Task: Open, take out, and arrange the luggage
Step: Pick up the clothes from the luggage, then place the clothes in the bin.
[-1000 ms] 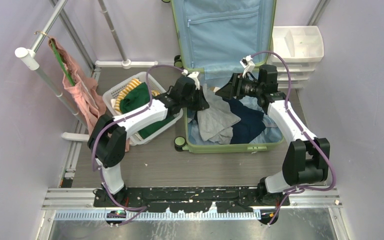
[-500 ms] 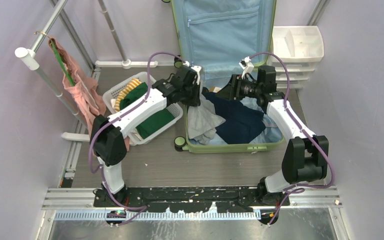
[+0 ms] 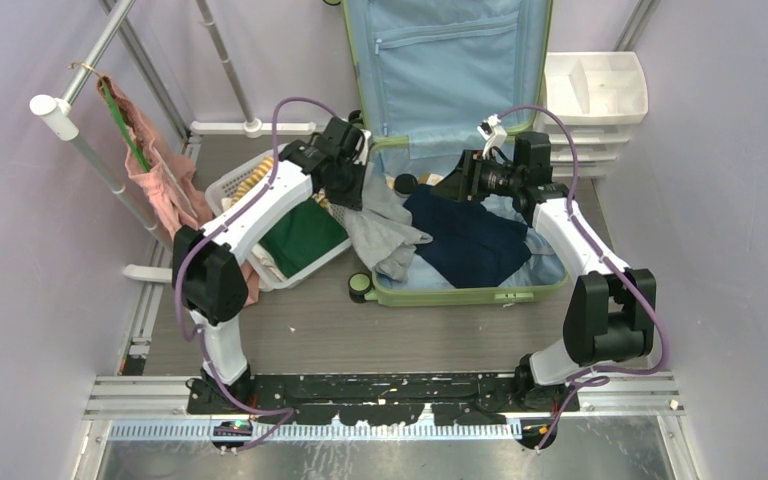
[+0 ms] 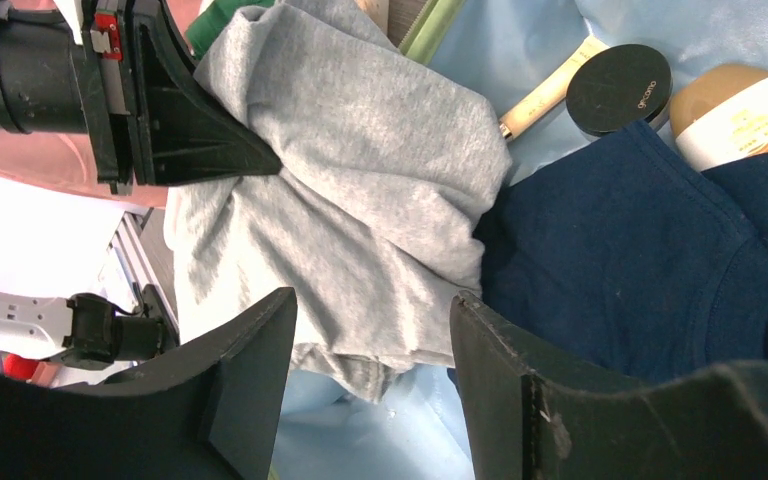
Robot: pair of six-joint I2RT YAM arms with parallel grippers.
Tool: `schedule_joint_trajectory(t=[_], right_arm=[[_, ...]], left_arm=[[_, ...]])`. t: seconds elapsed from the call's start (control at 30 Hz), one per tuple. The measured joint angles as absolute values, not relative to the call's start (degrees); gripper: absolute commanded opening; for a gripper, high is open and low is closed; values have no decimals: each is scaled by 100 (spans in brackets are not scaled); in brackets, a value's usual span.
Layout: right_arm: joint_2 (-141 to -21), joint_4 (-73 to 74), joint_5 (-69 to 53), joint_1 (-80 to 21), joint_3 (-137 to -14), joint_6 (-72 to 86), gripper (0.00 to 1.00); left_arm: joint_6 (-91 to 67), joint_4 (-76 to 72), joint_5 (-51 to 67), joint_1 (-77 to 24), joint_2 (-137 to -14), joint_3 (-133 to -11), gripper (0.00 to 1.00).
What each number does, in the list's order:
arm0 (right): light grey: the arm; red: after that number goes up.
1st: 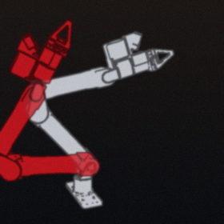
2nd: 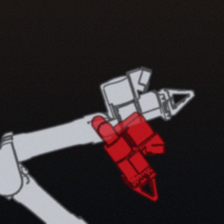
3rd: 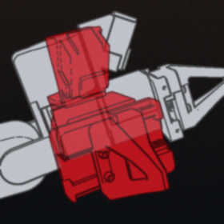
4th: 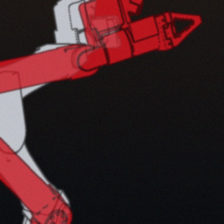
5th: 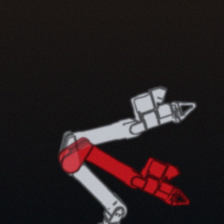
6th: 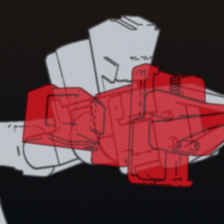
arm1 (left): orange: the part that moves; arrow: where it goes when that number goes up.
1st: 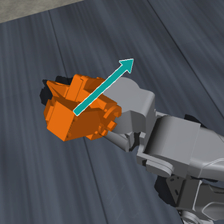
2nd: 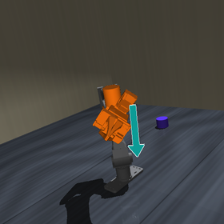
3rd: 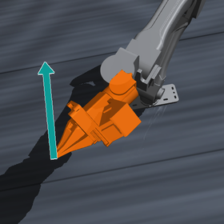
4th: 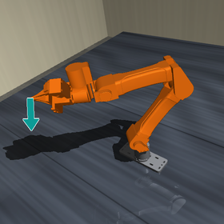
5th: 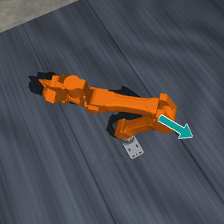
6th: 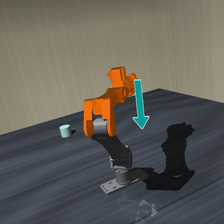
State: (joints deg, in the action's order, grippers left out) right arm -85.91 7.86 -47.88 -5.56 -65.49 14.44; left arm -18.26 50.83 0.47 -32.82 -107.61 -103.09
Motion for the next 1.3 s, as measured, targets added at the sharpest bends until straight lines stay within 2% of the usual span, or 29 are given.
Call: schedule_joint_trajectory(t=[0.53,0.9,1.3], right_arm=[[-8628,788,-4801,-556,-6549,1444,64],[-8628,786,-4838,-556,-6549,1446,64],[-8628,781,-4910,-556,-6549,1448,64]], left_arm=[[-1267,4644,-410,-2169,-9896,-9153,0],[-1330,3223,-1223,-1437,-9564,-7804,0],[-2016,2342,-1579,-1107,-9111,-6919,0]])
